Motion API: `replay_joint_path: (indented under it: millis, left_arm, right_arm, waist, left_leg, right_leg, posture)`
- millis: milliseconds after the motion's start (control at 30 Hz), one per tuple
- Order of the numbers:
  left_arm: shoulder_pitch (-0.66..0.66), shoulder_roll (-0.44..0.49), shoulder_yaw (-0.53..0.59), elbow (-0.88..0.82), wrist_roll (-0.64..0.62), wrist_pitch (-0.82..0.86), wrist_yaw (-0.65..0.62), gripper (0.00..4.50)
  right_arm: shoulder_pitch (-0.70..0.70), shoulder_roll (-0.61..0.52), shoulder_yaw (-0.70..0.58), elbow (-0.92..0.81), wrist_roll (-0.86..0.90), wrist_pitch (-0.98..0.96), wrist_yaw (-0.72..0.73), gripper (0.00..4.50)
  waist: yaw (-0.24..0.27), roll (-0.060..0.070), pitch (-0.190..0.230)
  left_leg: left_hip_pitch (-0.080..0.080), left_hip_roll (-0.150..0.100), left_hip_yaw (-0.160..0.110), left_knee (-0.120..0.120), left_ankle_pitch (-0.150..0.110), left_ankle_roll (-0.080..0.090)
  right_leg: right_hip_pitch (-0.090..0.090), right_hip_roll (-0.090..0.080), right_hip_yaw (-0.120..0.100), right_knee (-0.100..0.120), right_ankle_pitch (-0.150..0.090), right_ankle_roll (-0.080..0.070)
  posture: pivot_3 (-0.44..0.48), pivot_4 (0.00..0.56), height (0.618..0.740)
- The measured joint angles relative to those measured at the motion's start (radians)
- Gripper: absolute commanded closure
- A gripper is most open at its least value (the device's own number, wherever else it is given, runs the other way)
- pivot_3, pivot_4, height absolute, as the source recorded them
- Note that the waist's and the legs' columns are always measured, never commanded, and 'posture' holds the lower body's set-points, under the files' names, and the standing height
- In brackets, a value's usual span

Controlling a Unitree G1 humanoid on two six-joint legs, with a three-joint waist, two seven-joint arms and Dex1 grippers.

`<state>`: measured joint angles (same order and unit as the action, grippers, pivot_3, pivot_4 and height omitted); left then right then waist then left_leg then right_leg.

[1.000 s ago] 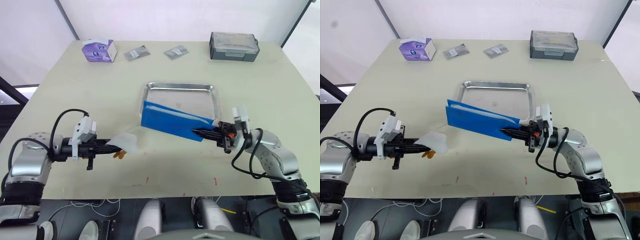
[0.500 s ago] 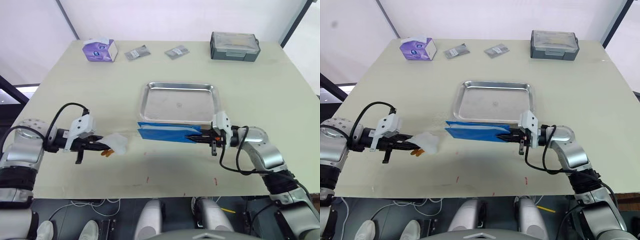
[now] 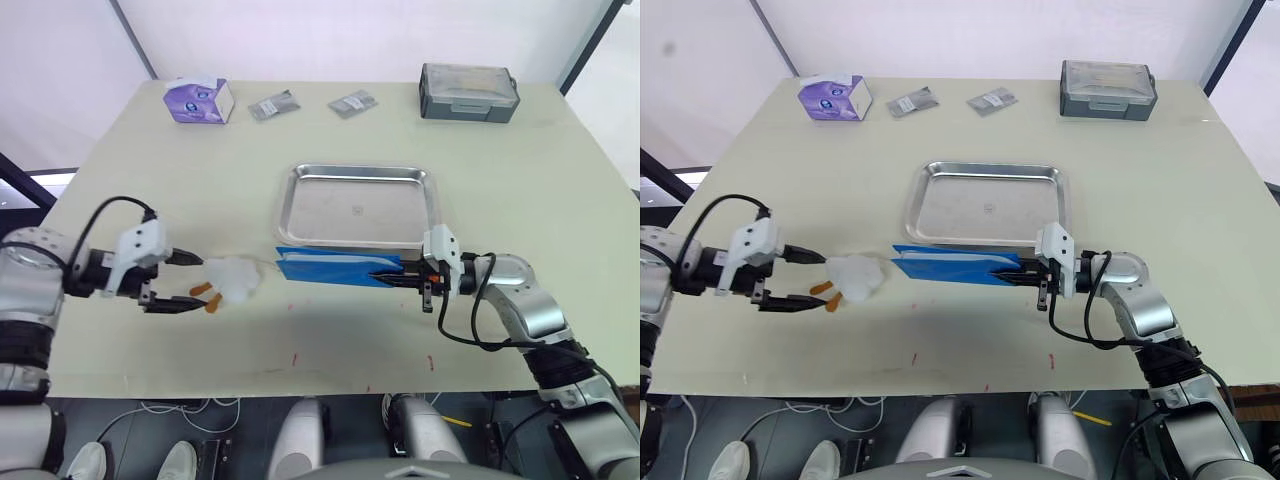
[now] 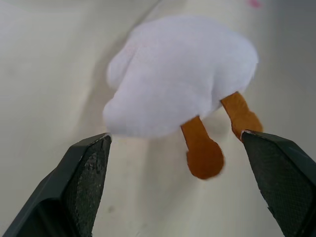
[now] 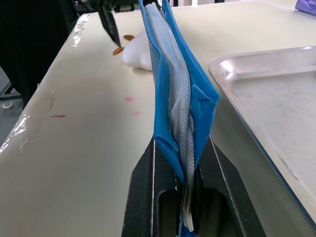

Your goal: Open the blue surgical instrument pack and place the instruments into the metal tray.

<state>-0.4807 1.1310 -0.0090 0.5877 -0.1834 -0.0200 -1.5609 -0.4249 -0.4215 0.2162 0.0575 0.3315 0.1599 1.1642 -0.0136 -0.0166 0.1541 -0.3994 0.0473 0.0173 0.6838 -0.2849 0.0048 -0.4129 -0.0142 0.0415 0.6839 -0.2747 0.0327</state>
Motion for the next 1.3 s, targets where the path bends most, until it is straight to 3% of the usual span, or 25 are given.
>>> replay_joint_path:
  millis: [433,900,1167,1300]
  left_arm:
    - [-0.022,0.018,0.010,-0.048,-0.194,0.121,-0.008,0.05]
    - [0.005,-0.101,0.060,-0.197,-0.251,0.229,0.021,0.05]
    - [-0.048,-0.272,0.075,-0.261,-0.264,0.248,0.120,0.05]
    - [-0.056,-0.313,0.072,-0.265,-0.256,0.245,0.130,0.05]
  right_arm:
    - [0.006,-0.004,-0.011,0.000,0.010,0.000,0.005,4.50]
    - [0.009,-0.005,-0.011,-0.001,0.011,-0.001,0.007,4.50]
    - [0.009,-0.006,-0.010,-0.001,0.008,-0.013,0.027,4.50]
    - [0.012,-0.008,-0.010,-0.001,0.005,-0.014,0.028,4.50]
  waist:
    - [0.000,-0.001,0.001]
    - [0.000,-0.001,0.001]
    - [0.000,-0.001,0.001]
    - [-0.003,-0.001,0.001]
  left_leg:
    - [0.000,0.000,0.000,0.000,0.000,0.000]
    - [0.000,0.000,0.000,0.000,0.000,0.000]
    - [0.000,0.000,-0.001,0.001,0.000,0.000]
    - [0.000,0.000,-0.001,0.001,0.000,0.000]
  right_leg:
    - [0.000,0.000,0.000,0.000,0.000,0.000]
    - [0.000,0.000,0.000,0.001,0.000,0.000]
    - [0.000,0.000,0.000,0.001,0.000,0.000]
    - [0.000,0.000,0.000,0.002,0.000,0.000]
  posture:
    - [0.000,0.150,0.731]
    - [0.000,0.150,0.731]
    - [0.000,0.150,0.731]
    - [0.000,0.150,0.731]
